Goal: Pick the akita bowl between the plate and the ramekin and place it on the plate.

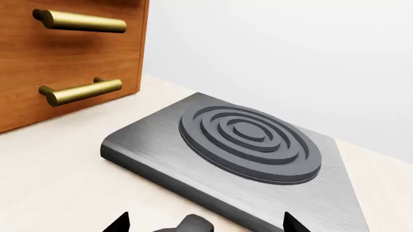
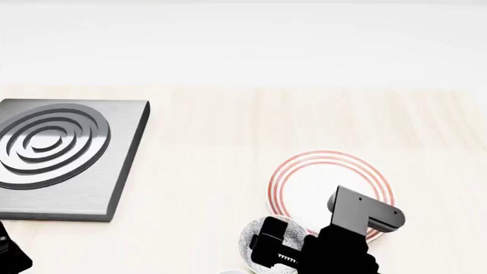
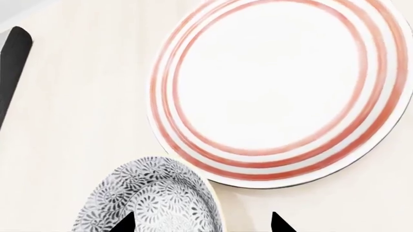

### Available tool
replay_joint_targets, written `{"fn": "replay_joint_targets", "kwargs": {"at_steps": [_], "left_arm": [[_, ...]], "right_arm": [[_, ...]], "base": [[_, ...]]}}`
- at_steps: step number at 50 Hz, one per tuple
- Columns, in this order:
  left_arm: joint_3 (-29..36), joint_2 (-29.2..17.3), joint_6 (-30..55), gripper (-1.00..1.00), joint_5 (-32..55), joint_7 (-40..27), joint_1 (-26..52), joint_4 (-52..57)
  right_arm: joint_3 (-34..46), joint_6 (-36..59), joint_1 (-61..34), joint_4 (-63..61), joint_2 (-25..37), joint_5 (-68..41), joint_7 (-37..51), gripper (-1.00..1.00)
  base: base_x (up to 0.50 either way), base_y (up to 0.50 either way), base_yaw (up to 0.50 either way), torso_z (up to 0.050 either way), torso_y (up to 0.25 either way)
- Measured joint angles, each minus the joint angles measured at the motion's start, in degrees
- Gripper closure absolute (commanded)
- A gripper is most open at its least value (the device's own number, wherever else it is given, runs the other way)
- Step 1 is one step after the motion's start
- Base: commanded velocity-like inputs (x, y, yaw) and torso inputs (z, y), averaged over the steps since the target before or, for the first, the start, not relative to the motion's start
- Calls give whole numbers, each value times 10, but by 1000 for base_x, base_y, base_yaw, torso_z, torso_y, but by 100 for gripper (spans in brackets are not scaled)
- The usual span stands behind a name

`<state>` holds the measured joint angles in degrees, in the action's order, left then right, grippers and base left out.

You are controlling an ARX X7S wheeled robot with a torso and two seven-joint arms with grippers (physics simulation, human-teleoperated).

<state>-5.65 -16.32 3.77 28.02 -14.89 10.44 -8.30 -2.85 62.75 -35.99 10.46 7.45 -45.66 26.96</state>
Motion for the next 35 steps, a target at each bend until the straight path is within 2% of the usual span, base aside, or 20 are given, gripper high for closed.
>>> {"fn": "replay_joint_targets", "kwargs": {"at_steps": [35], "left_arm": [[4,-4,0,-100,4,-6,-1,2]], "right_arm": [[15,-11,-1,33,7,-10,-10,-100]], "base": [[0,0,0,0,0]]}}
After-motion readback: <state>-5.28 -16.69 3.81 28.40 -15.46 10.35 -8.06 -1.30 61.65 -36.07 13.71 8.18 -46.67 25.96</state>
